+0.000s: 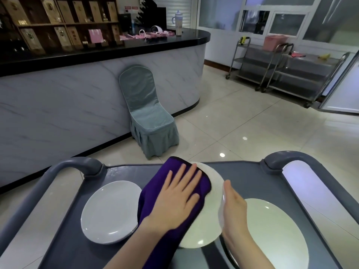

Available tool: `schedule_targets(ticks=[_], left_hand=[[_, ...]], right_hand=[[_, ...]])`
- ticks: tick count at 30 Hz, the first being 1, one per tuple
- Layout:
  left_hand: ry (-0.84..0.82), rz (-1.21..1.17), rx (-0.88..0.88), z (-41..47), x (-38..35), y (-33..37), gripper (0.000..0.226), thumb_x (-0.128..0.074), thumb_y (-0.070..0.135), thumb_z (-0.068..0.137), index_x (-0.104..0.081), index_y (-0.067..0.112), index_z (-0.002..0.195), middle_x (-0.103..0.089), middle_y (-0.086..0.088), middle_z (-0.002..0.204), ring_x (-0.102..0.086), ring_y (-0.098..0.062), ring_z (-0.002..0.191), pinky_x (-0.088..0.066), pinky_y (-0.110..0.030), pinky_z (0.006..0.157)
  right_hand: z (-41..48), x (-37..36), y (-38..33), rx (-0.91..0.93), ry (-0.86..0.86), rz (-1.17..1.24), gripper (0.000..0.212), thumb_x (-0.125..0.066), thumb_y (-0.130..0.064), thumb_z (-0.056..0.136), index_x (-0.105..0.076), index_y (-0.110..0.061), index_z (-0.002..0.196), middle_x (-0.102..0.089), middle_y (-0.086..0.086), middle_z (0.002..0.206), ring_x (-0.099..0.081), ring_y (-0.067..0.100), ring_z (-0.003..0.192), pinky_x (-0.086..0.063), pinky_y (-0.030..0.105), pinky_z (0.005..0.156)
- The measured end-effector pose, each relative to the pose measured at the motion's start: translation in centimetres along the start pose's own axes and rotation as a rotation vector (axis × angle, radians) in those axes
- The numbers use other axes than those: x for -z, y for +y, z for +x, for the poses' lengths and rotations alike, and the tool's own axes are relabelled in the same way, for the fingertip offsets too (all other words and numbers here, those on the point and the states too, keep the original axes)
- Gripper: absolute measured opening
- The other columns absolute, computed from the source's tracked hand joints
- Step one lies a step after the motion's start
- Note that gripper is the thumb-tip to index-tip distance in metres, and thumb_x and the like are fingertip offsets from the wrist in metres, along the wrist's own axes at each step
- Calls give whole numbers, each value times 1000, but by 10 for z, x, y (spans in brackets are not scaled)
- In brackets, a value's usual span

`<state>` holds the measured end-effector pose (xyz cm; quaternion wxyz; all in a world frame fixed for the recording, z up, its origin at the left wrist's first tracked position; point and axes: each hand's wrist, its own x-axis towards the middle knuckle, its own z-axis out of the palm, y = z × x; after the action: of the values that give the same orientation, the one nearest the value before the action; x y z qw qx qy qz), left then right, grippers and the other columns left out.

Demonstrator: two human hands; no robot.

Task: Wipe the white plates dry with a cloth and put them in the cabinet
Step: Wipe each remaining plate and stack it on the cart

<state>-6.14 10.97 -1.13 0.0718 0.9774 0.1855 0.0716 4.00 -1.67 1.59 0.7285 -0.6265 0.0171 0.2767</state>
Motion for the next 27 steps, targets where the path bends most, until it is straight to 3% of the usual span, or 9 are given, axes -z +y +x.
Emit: schedule_targets(ticks=[4, 8, 10, 13, 17, 20, 21, 23, 27], left_hand=[[-45, -5, 33, -9, 4, -3, 59, -13, 48, 102, 12, 37, 154, 25, 18, 159, 28, -11, 147, 11, -45, 122], [-62, 166, -127, -43, -3, 24, 60, -34, 48, 98, -29, 30, 155, -19, 7, 164, -24, -25, 148, -15, -48, 111], [-44, 177, -165, -46, -5, 38, 60, -37, 49, 96, -36, 29, 152, -28, 5, 161, -32, -24, 145, -20, -49, 107], [16, 147, -173, -32, -2, 47, 58, -32, 48, 99, -31, 29, 154, -22, 6, 163, -24, -25, 149, -17, -50, 109], [72, 60, -126, 4, 17, 31, 60, -24, 48, 102, -9, 31, 157, 8, 10, 166, 9, -19, 153, 6, -53, 122], [119, 39, -86, 30, 35, 15, 59, -23, 57, 99, -24, 35, 154, -15, 12, 164, -8, -16, 152, -1, -45, 123], [125, 5, -83, 37, 40, 10, 57, -26, 60, 97, -36, 36, 148, -35, 12, 155, -27, -15, 145, -15, -40, 120], [107, -147, -64, 46, 48, 0, 43, -38, 61, 95, -54, 32, 123, -58, 13, 116, -54, -12, 110, -40, -32, 93], [58, -629, 4, 36, 53, -11, 17, -61, 47, 92, -60, 30, 91, -64, 13, 79, -58, -4, 75, -45, -25, 70]], right_hand=[[9, 7, -21, 26, 74, 15, 33, -56, -28, 98, -43, -12, 73, -45, -1, 58, -44, 12, 47, -41, 18, 46], [15, 14, -28, 59, 127, 46, 27, -55, -30, 97, -49, -11, 78, -52, 2, 69, -48, 18, 60, -41, 26, 59], [13, 14, -23, 71, 89, 54, 33, -53, -33, 99, -59, -9, 77, -69, -3, 69, -63, 15, 59, -48, 24, 58], [2, 10, -10, 55, 21, 16, 38, -51, -42, 101, -72, -14, 85, -77, 0, 80, -73, 14, 70, -56, 28, 61], [-13, 1, 0, 63, -85, 58, 43, -52, -36, 102, -79, -13, 79, -78, 5, 85, -71, 14, 78, -53, 27, 70], [-18, -2, -2, 116, -130, -5, 41, -57, -32, 99, -70, -1, 77, -71, 4, 71, -63, 11, 64, -49, 16, 55], [-18, 0, -4, 161, -148, -46, 42, -60, -30, 98, -65, 7, 79, -64, 11, 68, -58, 14, 66, -47, 17, 55], [-15, 8, -12, 286, -206, -214, 38, -62, -26, 96, -62, 10, 83, -59, 24, 74, -53, 14, 70, -44, 18, 58], [-3, 24, -37, 494, -329, -544, 23, -63, -16, 96, -76, -23, 78, -75, -6, 82, -64, 1, 75, -47, 13, 68]])
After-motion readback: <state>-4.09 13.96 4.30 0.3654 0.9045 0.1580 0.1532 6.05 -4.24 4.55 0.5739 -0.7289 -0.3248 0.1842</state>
